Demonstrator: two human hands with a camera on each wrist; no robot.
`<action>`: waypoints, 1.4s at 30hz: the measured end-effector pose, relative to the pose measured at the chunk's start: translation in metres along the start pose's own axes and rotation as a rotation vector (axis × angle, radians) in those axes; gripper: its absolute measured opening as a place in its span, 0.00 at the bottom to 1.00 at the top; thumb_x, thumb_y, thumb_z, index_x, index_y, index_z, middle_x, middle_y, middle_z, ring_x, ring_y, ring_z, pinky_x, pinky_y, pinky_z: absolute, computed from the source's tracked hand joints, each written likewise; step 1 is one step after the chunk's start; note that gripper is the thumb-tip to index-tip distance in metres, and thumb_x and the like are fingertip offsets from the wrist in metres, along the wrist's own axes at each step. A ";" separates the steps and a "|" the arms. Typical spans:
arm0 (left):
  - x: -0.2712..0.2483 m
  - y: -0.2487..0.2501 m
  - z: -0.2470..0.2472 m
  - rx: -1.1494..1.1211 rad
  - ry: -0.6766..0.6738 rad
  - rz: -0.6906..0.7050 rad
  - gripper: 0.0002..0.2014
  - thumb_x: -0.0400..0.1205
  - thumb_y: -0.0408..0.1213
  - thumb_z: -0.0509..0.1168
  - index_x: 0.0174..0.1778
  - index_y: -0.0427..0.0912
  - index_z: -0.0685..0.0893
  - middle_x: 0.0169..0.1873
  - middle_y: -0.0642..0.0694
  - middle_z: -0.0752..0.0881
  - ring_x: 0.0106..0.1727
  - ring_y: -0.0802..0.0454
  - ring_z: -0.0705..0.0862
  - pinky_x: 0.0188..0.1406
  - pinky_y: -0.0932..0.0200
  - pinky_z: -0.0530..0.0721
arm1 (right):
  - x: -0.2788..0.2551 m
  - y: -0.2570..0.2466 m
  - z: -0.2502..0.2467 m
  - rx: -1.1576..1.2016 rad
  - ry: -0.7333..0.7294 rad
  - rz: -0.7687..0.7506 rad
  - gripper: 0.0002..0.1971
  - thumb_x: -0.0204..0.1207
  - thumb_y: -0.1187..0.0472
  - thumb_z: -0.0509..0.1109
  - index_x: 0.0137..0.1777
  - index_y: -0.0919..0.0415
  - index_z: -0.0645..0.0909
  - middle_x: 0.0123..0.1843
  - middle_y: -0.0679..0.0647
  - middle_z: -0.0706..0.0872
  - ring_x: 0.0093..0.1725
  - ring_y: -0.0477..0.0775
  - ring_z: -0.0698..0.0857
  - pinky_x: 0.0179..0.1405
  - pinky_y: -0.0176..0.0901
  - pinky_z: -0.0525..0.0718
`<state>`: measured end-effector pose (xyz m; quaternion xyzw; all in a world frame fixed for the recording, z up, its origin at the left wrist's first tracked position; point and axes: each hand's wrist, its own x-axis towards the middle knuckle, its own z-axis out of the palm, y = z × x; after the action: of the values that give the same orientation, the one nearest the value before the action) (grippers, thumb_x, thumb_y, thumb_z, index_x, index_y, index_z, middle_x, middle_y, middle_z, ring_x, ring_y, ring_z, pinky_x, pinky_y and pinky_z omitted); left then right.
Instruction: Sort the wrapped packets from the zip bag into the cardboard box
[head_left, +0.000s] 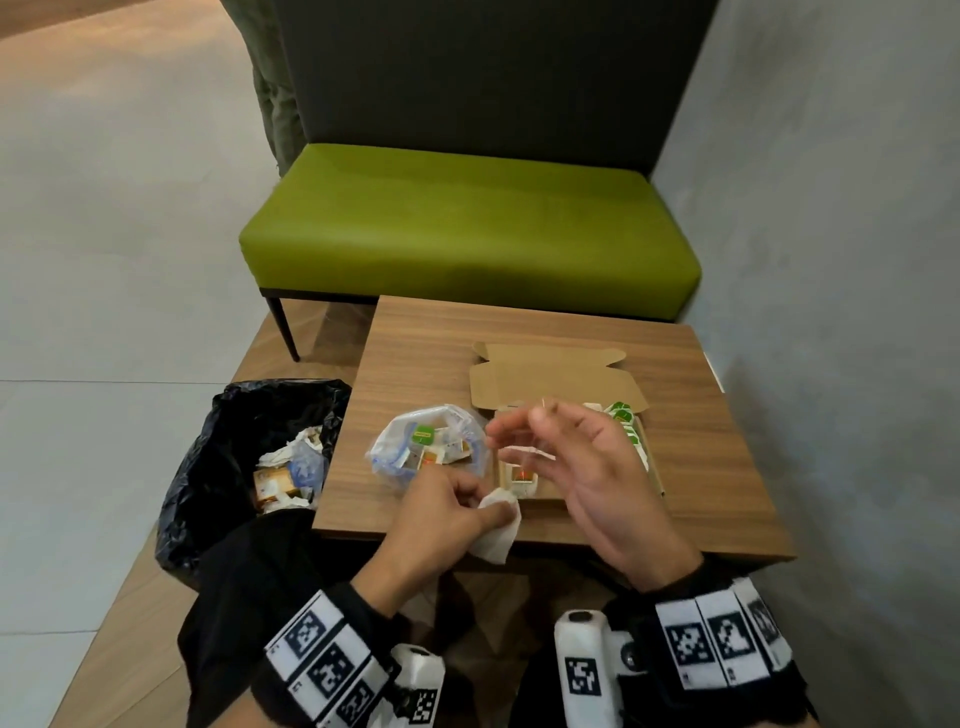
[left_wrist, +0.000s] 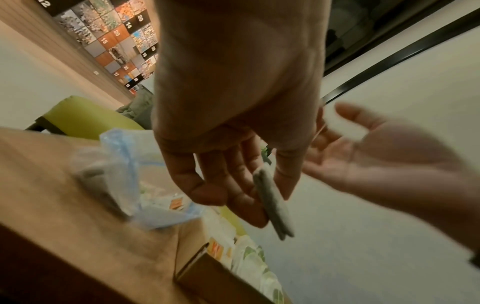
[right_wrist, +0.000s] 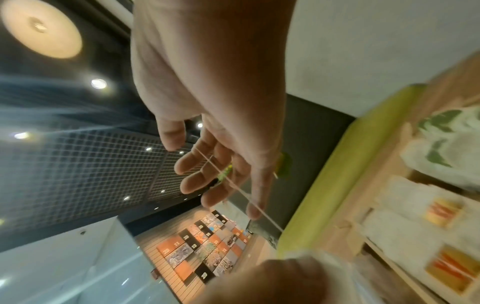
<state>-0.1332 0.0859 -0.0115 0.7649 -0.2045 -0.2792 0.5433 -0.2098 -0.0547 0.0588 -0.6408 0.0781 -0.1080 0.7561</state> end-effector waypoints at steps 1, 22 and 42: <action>0.004 -0.003 0.000 -0.028 0.013 -0.016 0.09 0.74 0.41 0.78 0.33 0.39 0.90 0.28 0.44 0.88 0.31 0.54 0.83 0.35 0.55 0.80 | -0.005 -0.002 0.003 -0.109 -0.009 -0.046 0.11 0.84 0.62 0.65 0.50 0.67 0.88 0.53 0.58 0.91 0.59 0.57 0.88 0.63 0.49 0.84; 0.023 0.026 -0.017 -0.472 0.113 -0.188 0.10 0.77 0.39 0.75 0.41 0.34 0.87 0.35 0.38 0.88 0.30 0.47 0.84 0.23 0.60 0.79 | -0.069 0.080 0.000 -0.455 -0.297 0.189 0.16 0.79 0.44 0.70 0.61 0.50 0.89 0.51 0.45 0.89 0.52 0.48 0.87 0.53 0.47 0.84; -0.014 0.046 -0.013 -0.632 -0.070 -0.081 0.14 0.73 0.45 0.72 0.42 0.36 0.88 0.37 0.42 0.88 0.34 0.52 0.83 0.28 0.61 0.77 | -0.053 0.073 -0.030 -0.949 -0.259 0.103 0.12 0.79 0.48 0.71 0.61 0.41 0.88 0.50 0.38 0.88 0.39 0.43 0.84 0.42 0.36 0.83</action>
<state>-0.1360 0.0885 0.0384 0.5558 -0.0955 -0.3767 0.7349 -0.2640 -0.0579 -0.0197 -0.9178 0.0558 0.0577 0.3889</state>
